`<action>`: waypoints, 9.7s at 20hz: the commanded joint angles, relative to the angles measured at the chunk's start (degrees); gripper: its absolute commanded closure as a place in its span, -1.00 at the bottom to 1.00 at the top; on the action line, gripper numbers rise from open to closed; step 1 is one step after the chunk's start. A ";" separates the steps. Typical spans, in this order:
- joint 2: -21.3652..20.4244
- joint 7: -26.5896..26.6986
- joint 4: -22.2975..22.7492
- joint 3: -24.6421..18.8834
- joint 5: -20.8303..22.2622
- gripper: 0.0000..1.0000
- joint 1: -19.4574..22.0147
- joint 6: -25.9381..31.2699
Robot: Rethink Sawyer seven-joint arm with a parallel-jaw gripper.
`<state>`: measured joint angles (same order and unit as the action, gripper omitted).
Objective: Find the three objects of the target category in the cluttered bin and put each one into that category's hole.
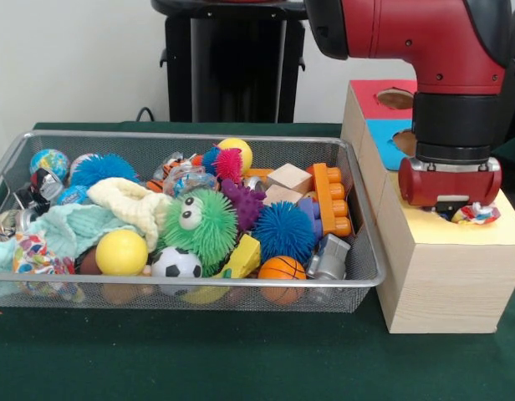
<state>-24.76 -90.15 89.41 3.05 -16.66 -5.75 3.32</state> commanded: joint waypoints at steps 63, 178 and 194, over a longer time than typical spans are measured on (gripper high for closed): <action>-3.75 -18.32 3.39 9.65 -6.32 1.00 -10.90 4.33; 1.15 -17.49 -2.60 15.41 -11.84 1.00 -14.98 24.71; 0.79 -12.74 4.28 0.68 -13.71 1.00 -6.43 23.50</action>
<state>-26.10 -93.05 87.60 14.98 -28.52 -14.63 18.97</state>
